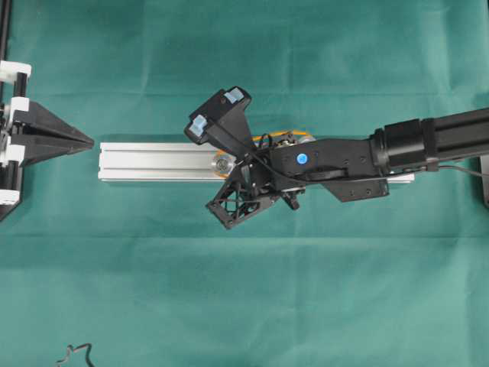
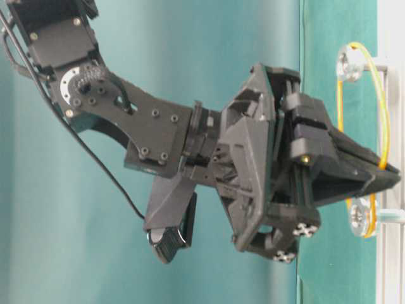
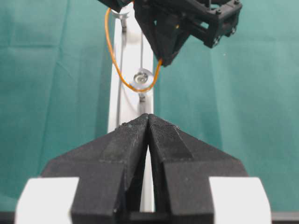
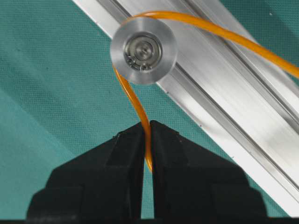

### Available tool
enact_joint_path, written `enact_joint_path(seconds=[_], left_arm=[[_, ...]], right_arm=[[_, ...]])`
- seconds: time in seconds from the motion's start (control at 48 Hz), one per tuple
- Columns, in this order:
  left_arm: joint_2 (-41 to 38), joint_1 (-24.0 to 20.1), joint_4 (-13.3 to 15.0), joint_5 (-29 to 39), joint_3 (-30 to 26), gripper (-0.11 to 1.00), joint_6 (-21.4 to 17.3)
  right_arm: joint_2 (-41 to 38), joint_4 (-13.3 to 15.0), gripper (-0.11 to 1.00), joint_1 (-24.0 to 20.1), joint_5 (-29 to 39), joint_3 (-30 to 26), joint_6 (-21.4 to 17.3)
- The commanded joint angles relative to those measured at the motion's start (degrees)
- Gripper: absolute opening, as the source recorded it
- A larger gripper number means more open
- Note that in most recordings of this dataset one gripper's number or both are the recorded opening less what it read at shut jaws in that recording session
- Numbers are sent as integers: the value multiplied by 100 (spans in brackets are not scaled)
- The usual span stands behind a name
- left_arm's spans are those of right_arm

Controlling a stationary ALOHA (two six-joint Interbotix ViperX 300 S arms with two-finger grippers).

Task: Hook the rubber onto the shaft.
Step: 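Lower the band past the left silver knob, hooking it underneath, then open the right gripper to release the band around both knobs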

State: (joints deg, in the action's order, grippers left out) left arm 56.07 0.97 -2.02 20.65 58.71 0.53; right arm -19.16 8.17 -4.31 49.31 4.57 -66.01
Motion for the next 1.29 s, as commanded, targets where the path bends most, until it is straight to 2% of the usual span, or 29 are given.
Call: enact_joint_path(seconds=[0.0, 0.479, 0.521, 0.584, 0.771, 0.834, 0.896, 1.271], left_arm=[[-44, 18, -9, -18, -176, 0, -9], [-44, 18, -18, -18, -176, 0, -9], [-44, 18, -9, -18, -176, 0, -9], [-44, 18, -9, -18, -176, 0, -9], [-44, 18, -9, -26, -176, 0, -9], [-44, 18, -9, -26, -176, 0, -9], [-44, 18, -18, -26, -176, 0, -9], [-44, 18, -9, -26, -176, 0, -9]], right_arm=[[299, 9, 6, -9, -53, 26, 9], [431, 9, 8, -9, -413, 255, 35], [431, 18, 11, -9, -413, 255, 35], [431, 35, 23, -9, -413, 255, 44], [431, 53, 75, -9, -413, 255, 44], [439, 53, 88, -9, -413, 255, 53], [439, 62, 91, -9, -413, 255, 70], [439, 62, 88, -9, -422, 255, 167]])
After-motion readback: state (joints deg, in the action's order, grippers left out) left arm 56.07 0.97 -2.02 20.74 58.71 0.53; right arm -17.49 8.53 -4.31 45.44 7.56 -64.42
